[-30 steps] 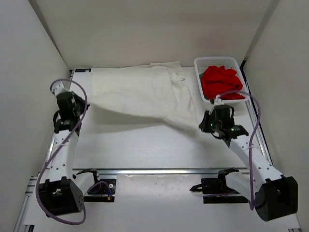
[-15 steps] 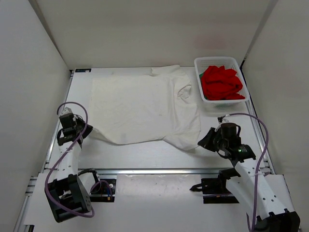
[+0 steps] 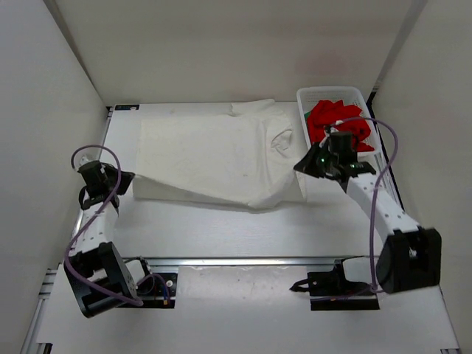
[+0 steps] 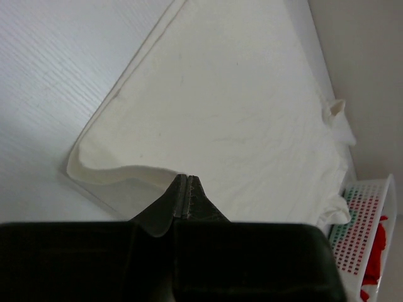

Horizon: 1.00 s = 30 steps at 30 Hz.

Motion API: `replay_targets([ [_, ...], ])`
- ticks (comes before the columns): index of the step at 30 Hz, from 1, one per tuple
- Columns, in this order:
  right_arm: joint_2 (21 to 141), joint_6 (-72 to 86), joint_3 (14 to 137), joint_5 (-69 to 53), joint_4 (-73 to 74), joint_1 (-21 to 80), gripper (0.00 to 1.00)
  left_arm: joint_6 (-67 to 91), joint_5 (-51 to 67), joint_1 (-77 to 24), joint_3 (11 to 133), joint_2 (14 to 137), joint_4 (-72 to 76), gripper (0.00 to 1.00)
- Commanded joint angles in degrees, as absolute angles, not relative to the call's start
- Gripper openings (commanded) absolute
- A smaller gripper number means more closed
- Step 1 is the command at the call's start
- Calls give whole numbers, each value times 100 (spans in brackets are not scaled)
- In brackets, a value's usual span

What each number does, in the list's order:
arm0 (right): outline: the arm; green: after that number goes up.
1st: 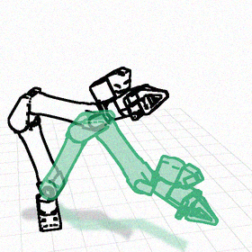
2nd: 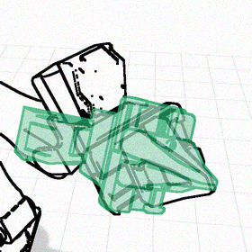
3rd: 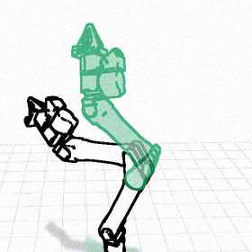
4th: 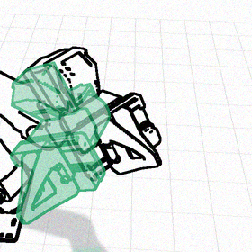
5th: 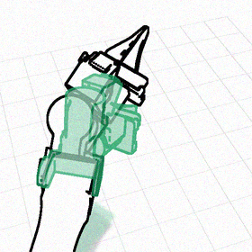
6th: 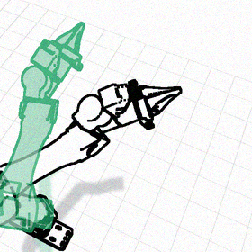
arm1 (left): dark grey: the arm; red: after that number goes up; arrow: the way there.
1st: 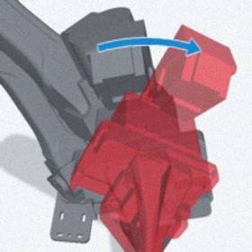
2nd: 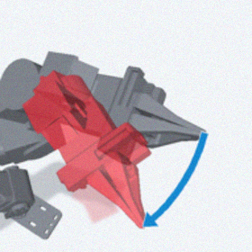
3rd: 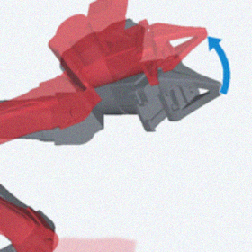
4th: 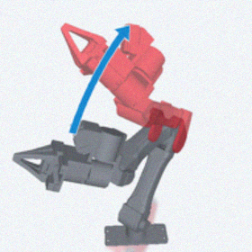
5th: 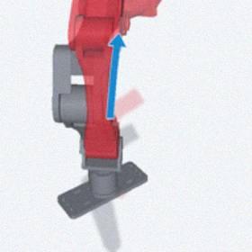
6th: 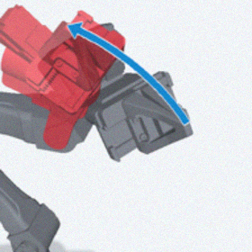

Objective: Fold and stack the t-shirts
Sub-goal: Grap the side of the flattened tshirt closest away from the robot with both arms, then fold the flattened tshirt in 1/3 of the way

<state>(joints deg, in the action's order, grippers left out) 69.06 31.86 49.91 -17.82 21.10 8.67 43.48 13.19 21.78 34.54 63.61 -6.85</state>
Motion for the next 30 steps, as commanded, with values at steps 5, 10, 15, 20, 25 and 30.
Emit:
replay_targets([
  [5, 8946, 2839, 7028, -1565, 1283, 765, 0, 4869, 1143, 2400, 3823, 7276, 113, 0],
  [10, 10324, 2690, 8372, -1521, 1528, 747, 0, 4729, 888, 2215, 4455, 8233, 36, 0],
  [15, 11433, 2514, 9824, -1441, 1977, 721, 0, 4755, 1002, 2241, 4842, 8876, 71, 0],
  [20, 12496, 2470, 11211, -1406, 2434, 773, 0, 4562, 1063, 2241, 5343, 9237, 18, 18],
  [25, 12797, 2338, 12068, -1573, 2979, 756, 31, 4456, 1450, 2443, 5083, 9099, -194, 41],
  [30, 11045, 2346, 9677, -1503, 2044, 852, 37, 4123, 749, 2137, 3966, 7903, -448, 39],
])
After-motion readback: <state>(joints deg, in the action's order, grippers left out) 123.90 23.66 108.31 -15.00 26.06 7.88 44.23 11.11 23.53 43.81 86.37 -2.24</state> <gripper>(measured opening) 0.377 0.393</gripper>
